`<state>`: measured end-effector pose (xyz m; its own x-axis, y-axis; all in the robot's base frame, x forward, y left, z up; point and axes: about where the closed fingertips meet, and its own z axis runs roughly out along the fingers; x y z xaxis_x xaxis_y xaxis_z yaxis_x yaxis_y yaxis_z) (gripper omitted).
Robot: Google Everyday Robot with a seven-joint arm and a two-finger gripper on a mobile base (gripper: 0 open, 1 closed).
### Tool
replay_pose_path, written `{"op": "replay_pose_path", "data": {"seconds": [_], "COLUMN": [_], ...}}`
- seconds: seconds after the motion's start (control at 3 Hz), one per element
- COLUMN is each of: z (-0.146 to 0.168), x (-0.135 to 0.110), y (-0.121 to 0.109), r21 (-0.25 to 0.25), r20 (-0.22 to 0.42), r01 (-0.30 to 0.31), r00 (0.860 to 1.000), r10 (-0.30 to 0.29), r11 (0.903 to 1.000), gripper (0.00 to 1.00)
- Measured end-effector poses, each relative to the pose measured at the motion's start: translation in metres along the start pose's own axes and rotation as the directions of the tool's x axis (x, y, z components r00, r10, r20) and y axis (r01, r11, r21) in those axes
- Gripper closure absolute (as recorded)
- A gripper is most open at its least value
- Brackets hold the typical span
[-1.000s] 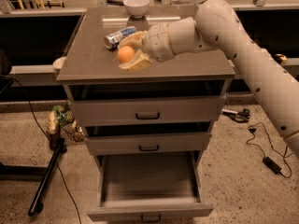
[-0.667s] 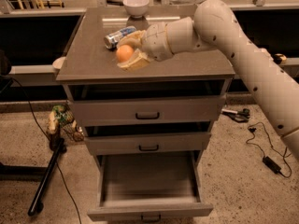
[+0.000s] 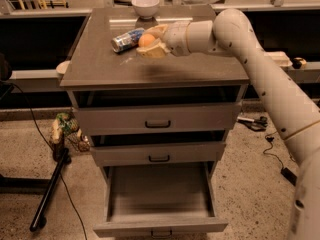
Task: Pick orange from bottom drawer and place on counter
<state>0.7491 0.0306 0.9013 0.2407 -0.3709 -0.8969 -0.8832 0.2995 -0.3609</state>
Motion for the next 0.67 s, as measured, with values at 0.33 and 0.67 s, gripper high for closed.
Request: {"op": "replay_pose_path", "data": {"seconds": [0.33,0.67], "z": [0.006,0.018], "x": [0.034,0.064], "y": [-0.037,-0.06], "r21": [0.075,0.092], "r20": [-0.032,-0.088], "r01": [-0.143,-0.232], "r00": [0.989,0.967], "r10": [0.146,0.24], "r11": [0.9869,0.9684], "gripper": [1.0,1.0]}}
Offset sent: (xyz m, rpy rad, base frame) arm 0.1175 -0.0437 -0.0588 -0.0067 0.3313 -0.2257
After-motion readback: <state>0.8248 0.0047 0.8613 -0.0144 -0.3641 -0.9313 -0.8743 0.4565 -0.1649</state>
